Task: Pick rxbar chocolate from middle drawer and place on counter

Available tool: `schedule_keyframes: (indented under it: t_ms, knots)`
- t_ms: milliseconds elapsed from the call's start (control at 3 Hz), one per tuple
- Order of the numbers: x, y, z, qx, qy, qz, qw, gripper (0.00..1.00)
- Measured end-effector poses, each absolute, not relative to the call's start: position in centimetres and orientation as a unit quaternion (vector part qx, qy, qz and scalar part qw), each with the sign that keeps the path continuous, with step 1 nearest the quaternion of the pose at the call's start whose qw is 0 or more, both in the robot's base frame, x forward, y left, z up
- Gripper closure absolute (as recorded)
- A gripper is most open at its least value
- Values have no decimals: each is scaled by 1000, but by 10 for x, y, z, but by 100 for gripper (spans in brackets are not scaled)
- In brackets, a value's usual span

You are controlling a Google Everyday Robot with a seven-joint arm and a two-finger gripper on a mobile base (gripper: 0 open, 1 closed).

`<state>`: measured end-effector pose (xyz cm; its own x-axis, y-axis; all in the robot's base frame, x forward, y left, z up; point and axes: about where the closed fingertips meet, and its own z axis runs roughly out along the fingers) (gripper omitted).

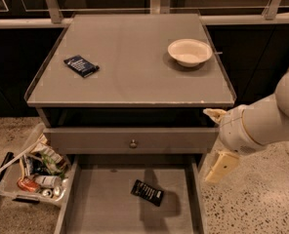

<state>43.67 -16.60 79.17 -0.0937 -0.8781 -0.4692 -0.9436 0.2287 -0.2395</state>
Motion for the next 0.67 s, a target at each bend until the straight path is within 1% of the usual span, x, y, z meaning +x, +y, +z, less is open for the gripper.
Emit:
schedule_keyframes:
  t_ms: [333, 667]
  knots:
    - [440, -168, 752, -619, 730, 72, 282, 0]
    - [435, -169, 704, -618, 727, 99, 282, 0]
